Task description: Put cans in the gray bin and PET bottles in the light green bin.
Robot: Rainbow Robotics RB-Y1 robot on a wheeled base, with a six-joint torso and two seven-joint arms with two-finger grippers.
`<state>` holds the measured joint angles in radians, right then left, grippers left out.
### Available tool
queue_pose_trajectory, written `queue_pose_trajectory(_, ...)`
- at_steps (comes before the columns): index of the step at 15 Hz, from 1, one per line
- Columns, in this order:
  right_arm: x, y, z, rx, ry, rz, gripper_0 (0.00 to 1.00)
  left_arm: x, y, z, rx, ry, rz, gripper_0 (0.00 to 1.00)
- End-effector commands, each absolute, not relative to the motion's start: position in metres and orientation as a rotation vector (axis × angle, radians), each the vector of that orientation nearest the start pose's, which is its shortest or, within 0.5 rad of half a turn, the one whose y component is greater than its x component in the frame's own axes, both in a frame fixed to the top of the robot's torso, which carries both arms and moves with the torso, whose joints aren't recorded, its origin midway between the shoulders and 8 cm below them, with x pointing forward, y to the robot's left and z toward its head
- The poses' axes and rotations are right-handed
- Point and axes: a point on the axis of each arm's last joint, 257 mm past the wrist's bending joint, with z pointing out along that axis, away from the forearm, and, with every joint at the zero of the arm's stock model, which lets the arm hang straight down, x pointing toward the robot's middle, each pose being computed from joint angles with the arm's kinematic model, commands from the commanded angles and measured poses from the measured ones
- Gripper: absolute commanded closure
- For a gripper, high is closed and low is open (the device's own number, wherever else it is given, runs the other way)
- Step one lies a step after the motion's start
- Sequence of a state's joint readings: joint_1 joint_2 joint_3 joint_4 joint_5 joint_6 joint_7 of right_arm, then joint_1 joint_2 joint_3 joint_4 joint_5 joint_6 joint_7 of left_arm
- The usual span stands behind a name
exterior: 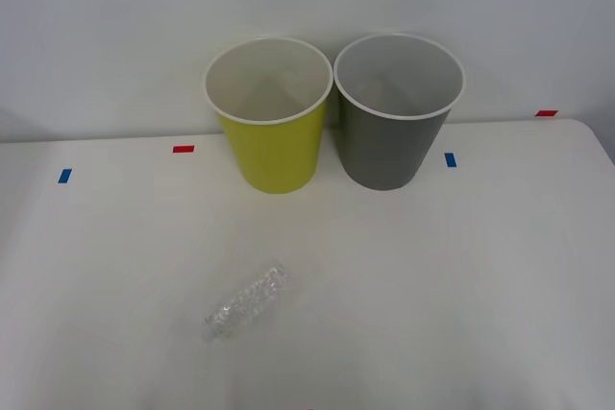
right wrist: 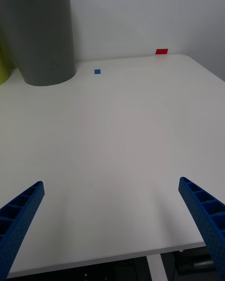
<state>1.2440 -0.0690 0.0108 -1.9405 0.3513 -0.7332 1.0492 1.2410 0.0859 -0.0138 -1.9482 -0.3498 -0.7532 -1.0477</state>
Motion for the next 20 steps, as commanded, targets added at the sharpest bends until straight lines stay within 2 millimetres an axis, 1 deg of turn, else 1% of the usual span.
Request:
queue_pose_trajectory(1, 0.152, -0.291, -0.289, 0.091, 1.71, -0.015, 0.0, 0.155, 0.287, -0.281, -0.066, 1.688, -0.005, 0.0)
queue_pose_trajectory(2, 0.152, -0.291, -0.289, 0.091, 1.71, -0.015, 0.0, 0.155, 0.287, -0.281, -0.066, 1.688, -0.005, 0.0)
queue_pose_trajectory(3, 0.152, -0.291, -0.289, 0.091, 1.71, -0.015, 0.0, 0.153, 0.287, -0.301, -0.084, 1.72, -0.016, 0.0)
queue_pose_trajectory(6, 0.152, -0.291, -0.289, 0.091, 1.71, -0.015, 0.0, 0.151, 0.296, -0.295, -0.079, 1.705, -0.028, 0.0)
queue_pose_trajectory(9, 0.152, -0.291, -0.289, 0.091, 1.71, -0.015, 0.0, 0.159, 0.297, -0.29, -0.029, 1.688, -0.043, 0.0)
queue_pose_trajectory(12, 0.152, -0.291, -0.289, 0.091, 1.71, -0.015, 0.0, 0.175, 0.296, -0.29, 0.02, 1.684, -0.085, 0.0)
queue_pose_trajectory(15, 0.152, -0.291, -0.289, 0.091, 1.71, -0.015, 0.0, 0.193, 0.296, -0.288, 0.123, 1.685, -0.121, 0.0)
queue_pose_trajectory(18, 0.152, -0.291, -0.289, 0.091, 1.71, -0.015, 0.0, 0.215, 0.295, -0.281, 0.218, 1.669, -0.117, 0.0)
queue_pose_trajectory(19, 0.152, -0.291, -0.289, 0.091, 1.71, -0.015, 0.0, 0.225, 0.29, -0.277, 0.242, 1.672, -0.11, 0.0)
queue_pose_trajectory(20, 0.152, -0.291, -0.289, 0.091, 1.71, -0.015, 0.0, 0.23, 0.283, -0.272, 0.257, 1.675, -0.112, 0.0)
